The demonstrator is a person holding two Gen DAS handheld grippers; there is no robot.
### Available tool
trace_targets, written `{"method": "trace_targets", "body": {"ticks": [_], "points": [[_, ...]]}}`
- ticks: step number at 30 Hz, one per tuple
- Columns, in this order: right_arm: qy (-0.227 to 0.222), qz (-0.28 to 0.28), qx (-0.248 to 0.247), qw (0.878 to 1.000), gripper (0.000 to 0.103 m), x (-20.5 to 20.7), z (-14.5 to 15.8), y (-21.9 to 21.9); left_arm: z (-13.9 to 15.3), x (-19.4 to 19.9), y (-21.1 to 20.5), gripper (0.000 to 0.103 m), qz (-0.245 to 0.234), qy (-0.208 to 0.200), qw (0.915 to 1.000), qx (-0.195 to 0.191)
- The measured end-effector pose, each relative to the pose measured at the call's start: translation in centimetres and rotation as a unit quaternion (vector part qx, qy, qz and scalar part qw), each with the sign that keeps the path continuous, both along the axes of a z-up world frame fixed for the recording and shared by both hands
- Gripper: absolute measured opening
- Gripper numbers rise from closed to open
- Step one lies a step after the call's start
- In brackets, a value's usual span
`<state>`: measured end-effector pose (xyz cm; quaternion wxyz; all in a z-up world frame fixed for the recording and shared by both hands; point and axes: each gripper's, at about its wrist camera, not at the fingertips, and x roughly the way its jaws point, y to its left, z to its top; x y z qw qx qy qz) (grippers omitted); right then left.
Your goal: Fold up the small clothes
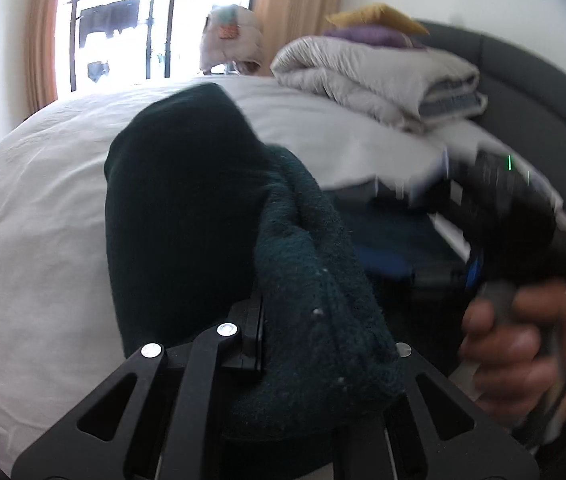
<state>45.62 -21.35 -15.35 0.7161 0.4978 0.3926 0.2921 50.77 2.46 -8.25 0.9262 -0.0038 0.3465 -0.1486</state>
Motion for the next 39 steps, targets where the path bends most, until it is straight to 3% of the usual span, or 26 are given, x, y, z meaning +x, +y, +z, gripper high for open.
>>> {"method": "trace_targets", "body": {"ticks": [3,9,17,22,25,29,34,39], "points": [[0.001,0.016,-0.009,1.000,0.063,0.3,0.2,0.2,-0.2,0.0,-1.0,0.007,-0.010,-0.009,0.9997,0.020],[0.014,0.042,-0.022,0.999,0.066,1.2,0.9,1.7,-0.5,-0.5,-0.8,0.007,-0.016,-0.015,0.9996,0.017],[0.013,0.058,-0.076,0.995,0.067,4.1,2.8,2.6,-0.3,-3.4,-2.6,0.007,-0.051,-0.034,0.9947,0.083],[-0.018,0.080,-0.150,0.985,0.054,5.0,5.4,3.9,-0.9,-3.1,-3.9,0.007,-0.072,-0.025,0.9900,0.118],[-0.033,0.094,-0.230,0.968,0.036,5.0,6.7,4.4,-0.8,-2.7,-4.1,0.007,-0.071,-0.023,0.9896,0.123],[-0.034,0.078,-0.286,0.954,0.016,4.7,7.3,2.7,-0.8,-2.2,-5.7,0.007,-0.080,-0.025,0.9858,0.146],[-0.041,0.078,-0.338,0.937,0.014,4.4,7.9,1.5,-1.4,-2.2,-8.2,0.007,-0.098,-0.028,0.9807,0.167],[-0.045,0.066,-0.365,0.928,0.013,4.2,8.5,0.1,-1.1,-1.8,-10.3,0.007,-0.122,-0.038,0.9742,0.186]]}}
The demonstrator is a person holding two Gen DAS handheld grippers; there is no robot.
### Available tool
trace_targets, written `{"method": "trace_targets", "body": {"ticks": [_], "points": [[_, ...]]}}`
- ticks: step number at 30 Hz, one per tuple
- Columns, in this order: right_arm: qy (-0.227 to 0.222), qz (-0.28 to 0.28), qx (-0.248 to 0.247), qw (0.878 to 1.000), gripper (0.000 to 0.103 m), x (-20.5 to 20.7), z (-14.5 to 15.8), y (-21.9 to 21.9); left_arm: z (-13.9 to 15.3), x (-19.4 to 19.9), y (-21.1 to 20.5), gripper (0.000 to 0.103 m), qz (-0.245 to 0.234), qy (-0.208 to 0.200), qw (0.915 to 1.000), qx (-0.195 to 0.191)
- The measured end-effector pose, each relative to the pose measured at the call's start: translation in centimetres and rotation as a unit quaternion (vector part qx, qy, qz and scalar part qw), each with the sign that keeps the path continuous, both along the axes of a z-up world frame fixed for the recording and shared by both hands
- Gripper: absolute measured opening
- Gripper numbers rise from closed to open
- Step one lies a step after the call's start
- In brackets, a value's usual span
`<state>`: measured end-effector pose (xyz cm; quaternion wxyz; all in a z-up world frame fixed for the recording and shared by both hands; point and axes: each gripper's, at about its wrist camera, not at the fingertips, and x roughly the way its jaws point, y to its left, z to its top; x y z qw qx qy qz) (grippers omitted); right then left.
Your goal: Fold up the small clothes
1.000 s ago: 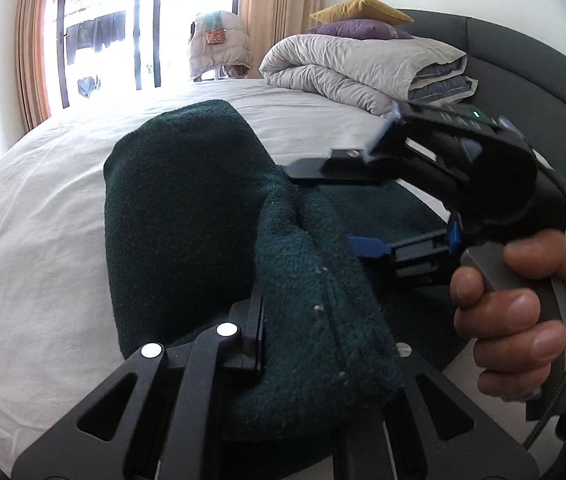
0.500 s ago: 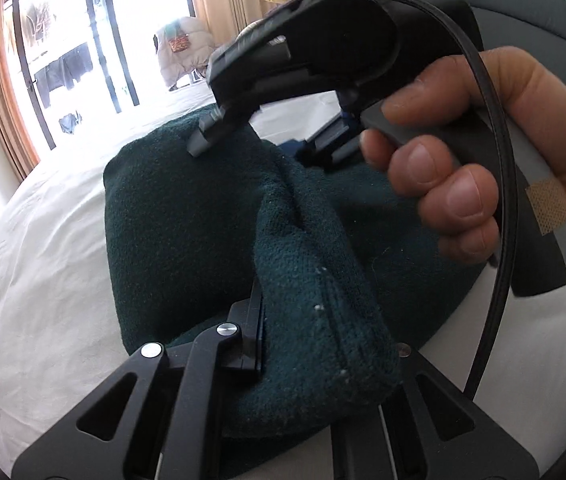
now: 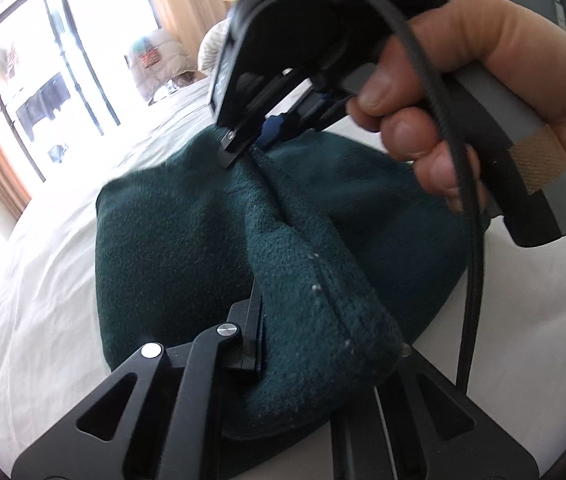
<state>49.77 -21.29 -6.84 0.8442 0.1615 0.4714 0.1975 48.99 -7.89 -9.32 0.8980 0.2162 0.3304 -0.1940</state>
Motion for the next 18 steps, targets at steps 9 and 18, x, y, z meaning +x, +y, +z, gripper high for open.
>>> {"method": "trace_targets", "body": {"ticks": [9,18], "points": [[-0.008,-0.010,-0.030,0.999,0.013,-0.4,1.3,-3.8,0.4,1.1,-4.1,0.008,-0.049,-0.006,0.9988,0.005],[0.004,-0.028,-0.046,0.999,0.013,0.0,-0.1,-7.7,-0.7,2.3,-6.3,0.007,-0.071,0.007,0.9974,0.005]]}}
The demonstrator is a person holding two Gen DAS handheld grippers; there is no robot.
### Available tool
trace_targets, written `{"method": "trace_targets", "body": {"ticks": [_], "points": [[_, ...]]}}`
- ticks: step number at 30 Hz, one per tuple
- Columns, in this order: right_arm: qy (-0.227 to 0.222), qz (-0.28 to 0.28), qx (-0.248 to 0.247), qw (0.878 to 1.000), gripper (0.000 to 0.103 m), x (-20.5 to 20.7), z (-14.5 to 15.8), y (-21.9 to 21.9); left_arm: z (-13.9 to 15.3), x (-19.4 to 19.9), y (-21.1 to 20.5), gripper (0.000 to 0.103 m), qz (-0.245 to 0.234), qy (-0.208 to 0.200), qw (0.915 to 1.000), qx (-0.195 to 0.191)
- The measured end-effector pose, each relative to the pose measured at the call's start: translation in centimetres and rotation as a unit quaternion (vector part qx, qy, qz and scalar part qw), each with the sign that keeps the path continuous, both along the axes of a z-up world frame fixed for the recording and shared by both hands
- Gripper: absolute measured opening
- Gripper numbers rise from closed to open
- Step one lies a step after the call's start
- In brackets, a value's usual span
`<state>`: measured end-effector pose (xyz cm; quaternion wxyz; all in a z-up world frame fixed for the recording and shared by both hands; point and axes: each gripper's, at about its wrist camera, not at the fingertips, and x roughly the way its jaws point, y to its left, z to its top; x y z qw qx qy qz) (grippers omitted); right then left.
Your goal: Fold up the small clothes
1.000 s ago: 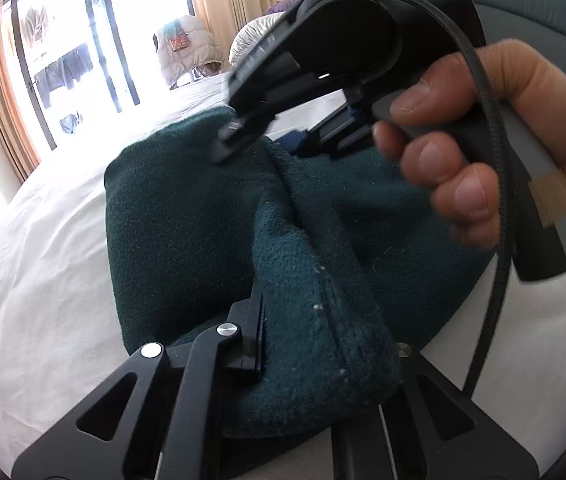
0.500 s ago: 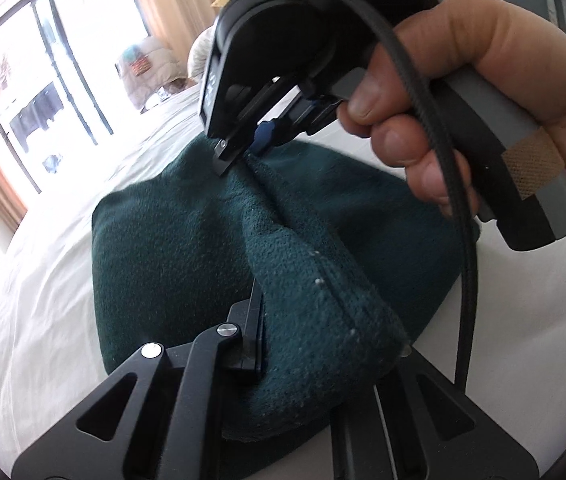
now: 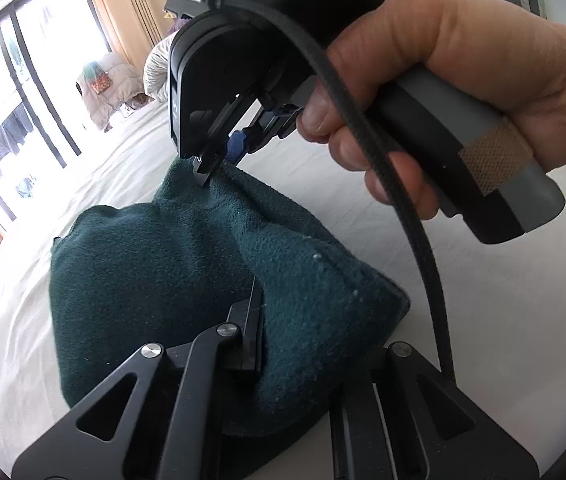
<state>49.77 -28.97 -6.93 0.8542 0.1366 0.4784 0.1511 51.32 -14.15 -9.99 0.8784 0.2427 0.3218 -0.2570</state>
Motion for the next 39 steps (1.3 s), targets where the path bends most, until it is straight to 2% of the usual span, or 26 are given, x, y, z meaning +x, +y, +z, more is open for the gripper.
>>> {"method": "trace_targets", "body": {"ticks": [6,9,10,11,12,13,14,15,18,22,25,28,31,35,39], "points": [[0.006,-0.007,0.002,1.000,0.013,0.2,-1.8,-0.6,-0.9,1.5,0.7,0.008,0.013,0.008,0.9998,-0.009],[0.006,-0.009,0.006,1.000,0.016,0.1,-2.8,-0.6,-0.7,1.6,1.1,0.016,0.008,0.019,0.9997,-0.014],[0.005,-0.014,0.009,1.000,0.020,-0.2,-2.9,-0.7,-0.6,1.4,1.6,0.023,0.003,0.026,0.9995,-0.019],[0.004,-0.025,0.015,1.000,0.031,-0.6,-3.0,-1.2,-0.4,1.0,1.6,0.027,-0.001,0.031,0.9992,-0.025],[0.004,-0.034,0.022,0.999,0.039,-0.9,-3.1,-1.6,-0.1,0.6,2.2,0.041,-0.003,0.037,0.9988,-0.032],[0.002,-0.040,0.031,0.999,0.041,-1.2,-3.1,-2.1,0.4,-0.1,3.2,0.069,-0.006,0.042,0.9981,-0.045],[0.002,-0.053,0.037,0.998,0.043,-1.8,-3.1,-2.9,0.8,-0.7,4.0,0.078,-0.008,0.041,0.9976,-0.055],[0.000,-0.062,0.039,0.997,0.043,-2.4,-3.0,-3.4,1.6,-1.8,5.5,0.083,-0.011,0.031,0.9966,-0.075],[-0.015,-0.080,0.027,0.996,0.045,-4.6,-1.9,-4.7,2.8,-3.5,9.1,0.083,-0.015,0.018,0.9943,-0.104],[-0.039,-0.065,0.075,0.994,0.045,-8.6,-0.5,-4.9,4.5,-2.1,13.5,0.083,0.018,-0.007,0.9900,-0.139],[-0.031,-0.041,0.061,0.997,0.045,-10.1,-0.5,-3.2,4.8,1.1,15.3,0.083,0.062,-0.011,0.9903,-0.123],[-0.010,-0.031,0.052,0.998,0.045,-9.7,-1.5,-1.8,4.3,4.3,17.0,0.083,0.099,0.011,0.9878,-0.120],[0.019,-0.028,0.049,0.998,0.032,-8.9,-3.4,-1.0,3.5,5.6,18.3,0.083,0.123,0.034,0.9862,-0.105],[0.002,-0.020,0.030,0.999,0.020,-9.2,-3.4,0.0,0.9,6.4,19.3,0.083,0.138,0.056,0.9855,-0.081],[-0.009,-0.024,-0.010,1.000,0.014,-9.6,-2.8,0.5,-0.4,7.0,19.6,0.083,0.146,0.070,0.9832,-0.084]]}}
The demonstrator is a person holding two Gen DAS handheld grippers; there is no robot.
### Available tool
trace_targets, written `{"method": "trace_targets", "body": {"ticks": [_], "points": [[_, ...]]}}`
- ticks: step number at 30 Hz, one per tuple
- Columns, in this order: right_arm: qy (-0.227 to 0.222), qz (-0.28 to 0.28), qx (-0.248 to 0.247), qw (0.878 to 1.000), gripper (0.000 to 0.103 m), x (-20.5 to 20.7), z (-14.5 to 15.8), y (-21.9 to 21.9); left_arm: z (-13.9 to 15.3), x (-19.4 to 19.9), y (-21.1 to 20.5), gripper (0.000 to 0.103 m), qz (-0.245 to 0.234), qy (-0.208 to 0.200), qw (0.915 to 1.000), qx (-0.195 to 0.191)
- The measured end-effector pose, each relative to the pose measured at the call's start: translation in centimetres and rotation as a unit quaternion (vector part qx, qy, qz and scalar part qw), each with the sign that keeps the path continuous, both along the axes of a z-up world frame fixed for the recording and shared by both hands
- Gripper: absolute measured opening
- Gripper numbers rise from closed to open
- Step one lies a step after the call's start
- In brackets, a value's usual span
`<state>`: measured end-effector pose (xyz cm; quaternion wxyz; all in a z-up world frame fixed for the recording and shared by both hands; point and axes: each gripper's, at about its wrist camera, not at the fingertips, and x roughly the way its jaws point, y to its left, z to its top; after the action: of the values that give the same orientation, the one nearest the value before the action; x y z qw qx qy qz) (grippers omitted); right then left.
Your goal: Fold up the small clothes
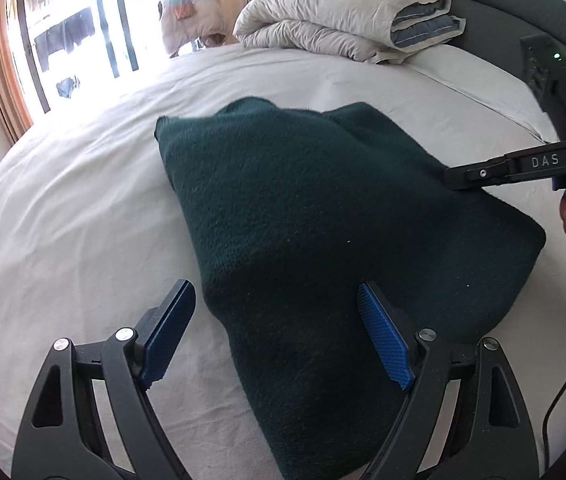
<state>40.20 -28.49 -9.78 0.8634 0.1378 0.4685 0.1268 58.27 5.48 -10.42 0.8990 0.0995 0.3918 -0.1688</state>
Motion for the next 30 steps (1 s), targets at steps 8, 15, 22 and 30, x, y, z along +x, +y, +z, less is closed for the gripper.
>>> {"method": "trace_targets", "body": {"ticks": [8,15,22,30], "points": [[0.013,-0.049,0.064,0.997,0.013,0.4,-3.4,-2.1,-1.4,-1.1,-2.0,0.083,-0.001,0.012,0.9999,0.002],[-0.025,-0.085,0.042,0.995,0.027,-1.0,-0.6,-2.6,3.6,-1.0,-0.7,0.083,0.017,-0.067,0.9976,0.008],[-0.043,-0.032,0.062,0.997,0.023,3.6,1.2,1.3,3.2,6.9,-2.0,0.041,0.023,-0.020,0.9990,0.031],[-0.049,0.008,-0.035,0.998,0.037,1.6,-1.1,4.1,0.7,2.2,-2.8,0.041,0.024,-0.066,0.9951,0.070]]}}
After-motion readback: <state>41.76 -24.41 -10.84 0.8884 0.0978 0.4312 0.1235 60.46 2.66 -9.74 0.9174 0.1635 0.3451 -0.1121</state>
